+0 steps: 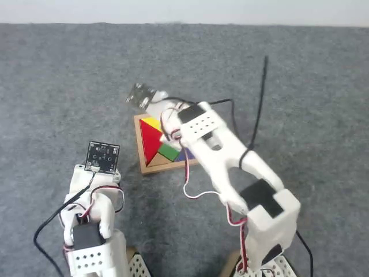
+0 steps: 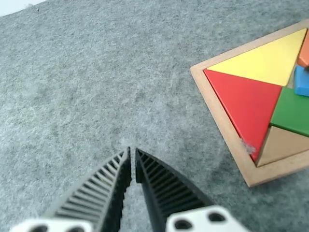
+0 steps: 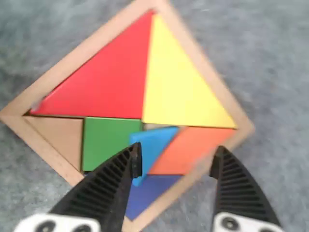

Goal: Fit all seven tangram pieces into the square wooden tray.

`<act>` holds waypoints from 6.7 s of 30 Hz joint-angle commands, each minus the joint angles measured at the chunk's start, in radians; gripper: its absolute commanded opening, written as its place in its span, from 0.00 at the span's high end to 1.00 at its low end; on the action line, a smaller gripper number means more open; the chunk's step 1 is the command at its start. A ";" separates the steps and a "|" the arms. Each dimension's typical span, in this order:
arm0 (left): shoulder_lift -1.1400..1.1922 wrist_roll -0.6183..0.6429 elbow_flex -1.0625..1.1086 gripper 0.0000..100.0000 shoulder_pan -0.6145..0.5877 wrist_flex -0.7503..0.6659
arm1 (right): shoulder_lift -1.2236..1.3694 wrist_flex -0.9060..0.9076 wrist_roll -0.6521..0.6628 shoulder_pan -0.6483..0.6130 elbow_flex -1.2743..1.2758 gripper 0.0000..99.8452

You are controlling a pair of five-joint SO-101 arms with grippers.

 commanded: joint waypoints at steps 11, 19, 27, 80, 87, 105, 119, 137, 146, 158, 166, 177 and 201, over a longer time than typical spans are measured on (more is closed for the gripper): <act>-0.023 -0.002 -0.016 0.99 -0.002 -0.026 | -0.216 -0.038 -0.034 0.012 0.190 0.94; -0.023 -0.002 -0.016 0.99 -0.002 -0.026 | 0.074 -0.099 -0.034 -0.008 0.075 0.94; -0.023 -0.002 -0.016 0.99 -0.003 -0.026 | 0.073 0.056 -0.034 0.005 -0.041 0.95; -0.021 -0.005 0.008 0.98 0.130 0.048 | -2.038 -0.226 -0.218 0.297 1.600 0.99; -0.021 -0.005 0.008 0.98 0.126 0.184 | -2.048 -0.053 -0.213 0.194 1.600 0.99; -0.021 -0.005 0.008 0.98 0.124 0.265 | -2.041 0.073 -0.213 0.421 1.599 0.99; -0.021 -0.005 0.008 0.98 0.124 0.265 | -2.060 0.360 -0.213 0.430 1.599 0.99; -0.021 -0.005 0.008 0.98 0.124 0.265 | -2.060 0.360 -0.213 0.430 1.599 0.99; -0.021 -0.005 0.008 0.98 0.124 0.265 | -2.060 0.360 -0.213 0.430 1.599 0.99; -0.021 -0.005 0.008 0.98 0.124 0.265 | -2.060 0.360 -0.213 0.430 1.599 0.99; -0.021 -0.005 0.008 0.98 0.124 0.265 | -2.060 0.360 -0.213 0.430 1.599 0.99; -0.021 -0.005 0.008 0.98 0.124 0.265 | -2.060 0.360 -0.213 0.430 1.599 0.99; -0.021 -0.005 0.008 0.98 0.124 0.265 | -2.060 0.360 -0.213 0.429 1.599 0.99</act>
